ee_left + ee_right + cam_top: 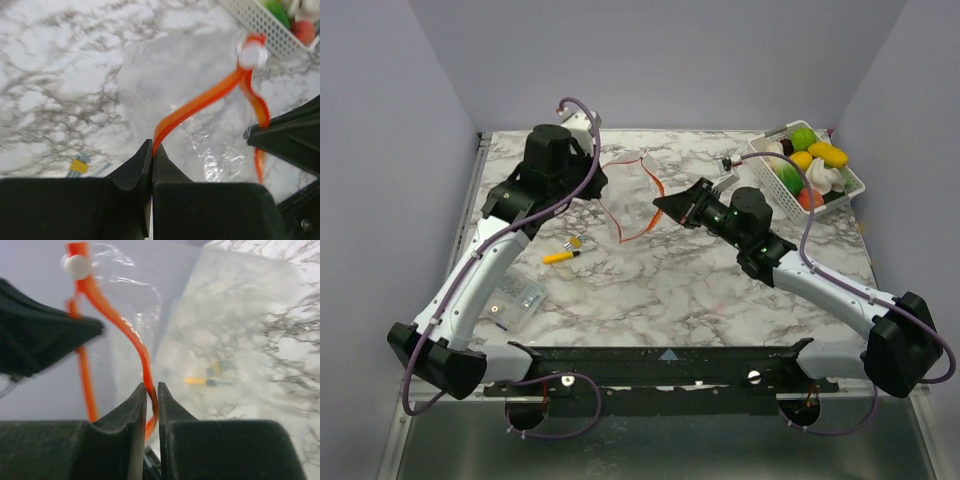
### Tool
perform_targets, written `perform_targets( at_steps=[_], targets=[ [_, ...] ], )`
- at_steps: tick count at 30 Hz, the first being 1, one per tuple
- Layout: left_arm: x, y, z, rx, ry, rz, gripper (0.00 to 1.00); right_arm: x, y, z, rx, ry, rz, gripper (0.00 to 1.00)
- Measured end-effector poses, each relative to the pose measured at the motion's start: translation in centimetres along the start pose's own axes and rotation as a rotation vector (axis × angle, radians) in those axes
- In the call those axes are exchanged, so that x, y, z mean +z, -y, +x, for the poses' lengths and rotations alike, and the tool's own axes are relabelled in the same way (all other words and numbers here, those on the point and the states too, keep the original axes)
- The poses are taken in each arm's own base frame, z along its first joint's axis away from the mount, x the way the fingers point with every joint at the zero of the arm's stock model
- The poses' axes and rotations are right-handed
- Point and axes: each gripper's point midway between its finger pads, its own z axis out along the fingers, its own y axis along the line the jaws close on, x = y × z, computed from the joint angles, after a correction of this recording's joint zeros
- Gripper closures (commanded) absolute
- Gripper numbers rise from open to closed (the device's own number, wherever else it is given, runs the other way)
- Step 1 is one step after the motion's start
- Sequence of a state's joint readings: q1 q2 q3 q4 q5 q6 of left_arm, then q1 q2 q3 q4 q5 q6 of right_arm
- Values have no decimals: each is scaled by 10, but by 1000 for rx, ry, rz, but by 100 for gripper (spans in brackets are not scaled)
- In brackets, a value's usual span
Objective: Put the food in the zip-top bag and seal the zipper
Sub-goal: Open the zipper of the food storage bag.
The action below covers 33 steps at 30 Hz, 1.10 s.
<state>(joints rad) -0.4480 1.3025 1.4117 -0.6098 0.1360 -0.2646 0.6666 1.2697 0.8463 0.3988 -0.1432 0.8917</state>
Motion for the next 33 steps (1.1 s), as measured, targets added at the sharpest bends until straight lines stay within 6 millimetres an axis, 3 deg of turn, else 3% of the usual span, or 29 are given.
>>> perform_targets(
  at_steps=[3,6,10,13,14,15,17,24,31,33],
  targets=[
    [-27,2,-43,34,106,-60,100,5,13,3,18,-10,65,58],
    [-33,5,-56,59,141,-80,100,15,33,8,4,-45,165,52],
    [6,1,-26,69,16,-97,100,26,57,16,-57,-126,292,44],
    [44,-8,21,58,-146,-105,100,22,71,24,-113,-162,361,40],
    [47,-8,26,53,-163,-100,100,19,73,27,-131,-171,374,40],
    [61,-12,47,43,-228,-99,100,18,75,30,-148,-179,380,40],
    [67,-10,67,21,-283,-77,100,14,79,35,-171,-192,394,41],
    [66,6,72,-19,-302,5,100,13,85,42,-195,-205,409,60],
    [67,17,70,-43,-300,56,100,15,91,44,-176,-198,431,67],
    [67,18,70,-45,-299,65,100,16,93,47,-167,-200,436,78]
  ],
)
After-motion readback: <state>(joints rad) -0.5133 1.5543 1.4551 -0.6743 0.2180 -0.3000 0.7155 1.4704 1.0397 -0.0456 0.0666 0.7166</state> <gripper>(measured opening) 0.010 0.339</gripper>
